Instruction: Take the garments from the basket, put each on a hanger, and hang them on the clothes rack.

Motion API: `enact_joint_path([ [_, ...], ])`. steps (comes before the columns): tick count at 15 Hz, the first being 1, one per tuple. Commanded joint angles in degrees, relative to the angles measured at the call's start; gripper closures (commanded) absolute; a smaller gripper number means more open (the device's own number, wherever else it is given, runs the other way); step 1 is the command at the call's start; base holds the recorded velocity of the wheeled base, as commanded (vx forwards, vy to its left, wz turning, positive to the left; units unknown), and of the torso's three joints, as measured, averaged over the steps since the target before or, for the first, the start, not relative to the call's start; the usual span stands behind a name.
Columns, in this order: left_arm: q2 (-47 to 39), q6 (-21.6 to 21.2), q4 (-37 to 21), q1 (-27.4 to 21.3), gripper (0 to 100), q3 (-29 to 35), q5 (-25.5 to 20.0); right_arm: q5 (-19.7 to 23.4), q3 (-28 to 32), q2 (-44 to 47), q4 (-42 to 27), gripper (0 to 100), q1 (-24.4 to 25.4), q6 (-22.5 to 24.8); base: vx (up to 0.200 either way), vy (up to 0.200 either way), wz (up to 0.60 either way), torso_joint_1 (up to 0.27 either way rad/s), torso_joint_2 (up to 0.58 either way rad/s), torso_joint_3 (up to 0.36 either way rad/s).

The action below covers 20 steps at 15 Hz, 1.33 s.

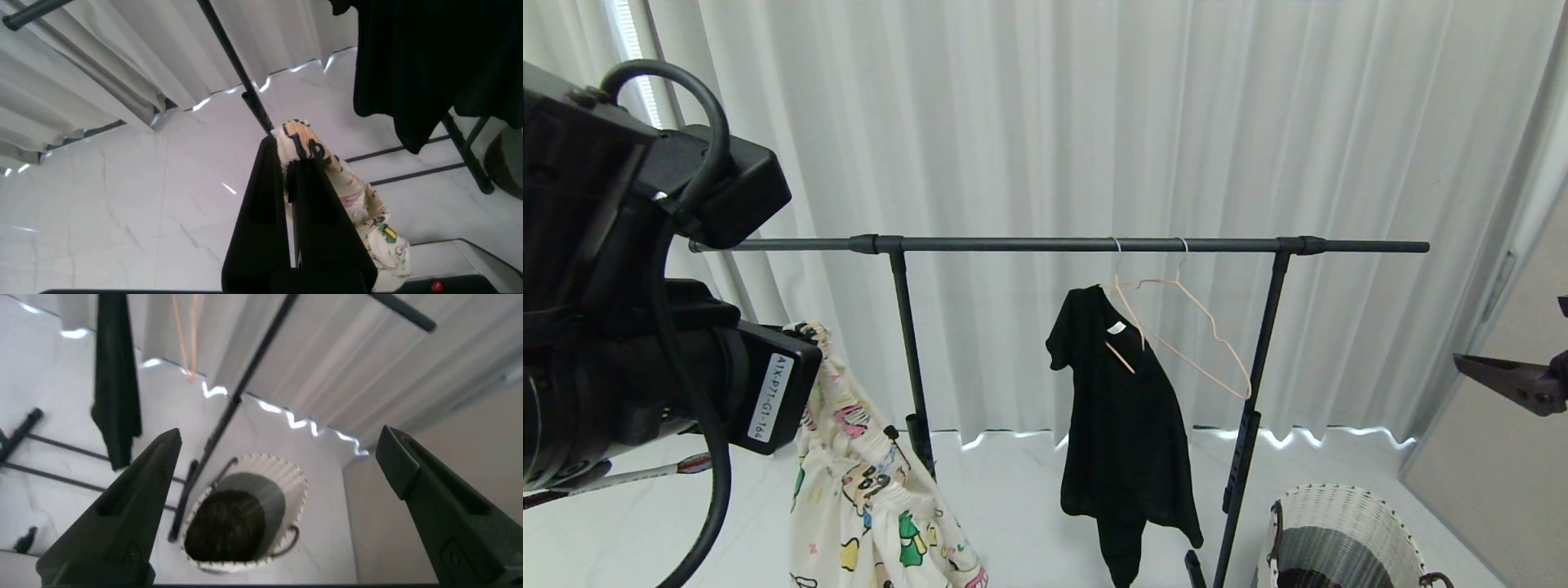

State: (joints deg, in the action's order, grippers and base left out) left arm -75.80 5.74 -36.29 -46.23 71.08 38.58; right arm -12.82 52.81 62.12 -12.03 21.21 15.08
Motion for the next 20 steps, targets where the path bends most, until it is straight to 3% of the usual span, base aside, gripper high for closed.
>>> enact_joint_path([
  [1,0.0,0.1,0.0,-0.1,100,0.0,0.0,0.1,-0.4,0.1,0.1,0,0.0,0.0,0.200,0.000,0.00,0.036,-0.07,-0.032],
  [14,0.1,0.1,0.0,-1.5,100,-0.2,0.0,-0.4,-2.1,0.2,0.1,0,0.0,0.1,0.200,0.000,0.00,0.004,0.00,0.002],
  [20,0.2,0.1,0.0,-1.5,100,-0.2,0.0,0.1,-4.6,0.5,0.2,0,0.0,0.3,0.200,0.000,0.00,-0.180,0.38,0.189],
])
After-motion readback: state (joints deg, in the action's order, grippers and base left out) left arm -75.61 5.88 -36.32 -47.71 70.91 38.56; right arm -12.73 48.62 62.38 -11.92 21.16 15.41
